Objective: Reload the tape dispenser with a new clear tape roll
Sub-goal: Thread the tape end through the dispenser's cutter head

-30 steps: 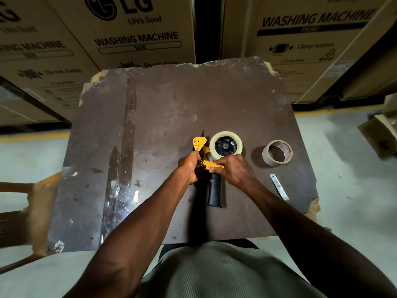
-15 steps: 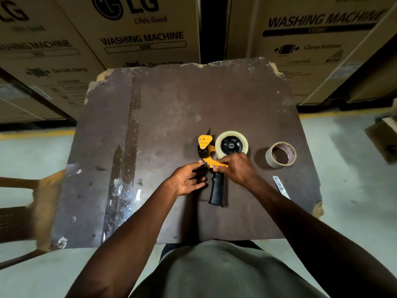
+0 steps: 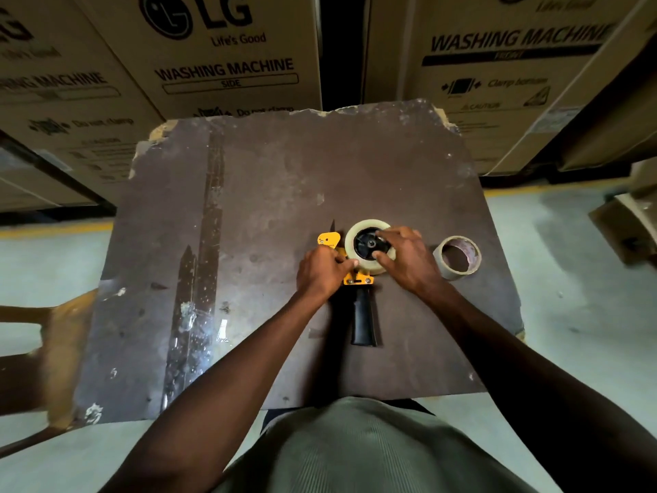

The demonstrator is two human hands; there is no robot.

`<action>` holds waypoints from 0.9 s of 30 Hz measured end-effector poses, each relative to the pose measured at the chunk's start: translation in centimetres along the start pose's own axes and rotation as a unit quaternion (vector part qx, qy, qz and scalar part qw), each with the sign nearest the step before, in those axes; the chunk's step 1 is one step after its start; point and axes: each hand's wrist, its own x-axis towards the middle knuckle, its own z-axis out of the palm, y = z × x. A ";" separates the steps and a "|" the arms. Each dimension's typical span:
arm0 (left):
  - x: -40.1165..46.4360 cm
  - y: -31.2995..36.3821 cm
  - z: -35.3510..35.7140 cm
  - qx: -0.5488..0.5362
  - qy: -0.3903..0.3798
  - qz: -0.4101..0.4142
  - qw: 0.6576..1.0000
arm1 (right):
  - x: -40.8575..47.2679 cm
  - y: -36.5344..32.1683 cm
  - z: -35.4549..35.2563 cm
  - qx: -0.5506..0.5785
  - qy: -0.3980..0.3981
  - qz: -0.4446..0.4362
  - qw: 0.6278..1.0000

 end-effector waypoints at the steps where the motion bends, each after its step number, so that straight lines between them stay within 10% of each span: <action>1: 0.3 0.4 0.1 0.009 -0.011 -0.011 1.000 | 0.4 0.3 -0.2 0.005 0.001 0.020 1.000; 27: 2.5 -1.1 -0.6 0.116 -0.063 0.097 0.986 | 3.8 3.7 1.3 0.150 -0.005 0.181 0.972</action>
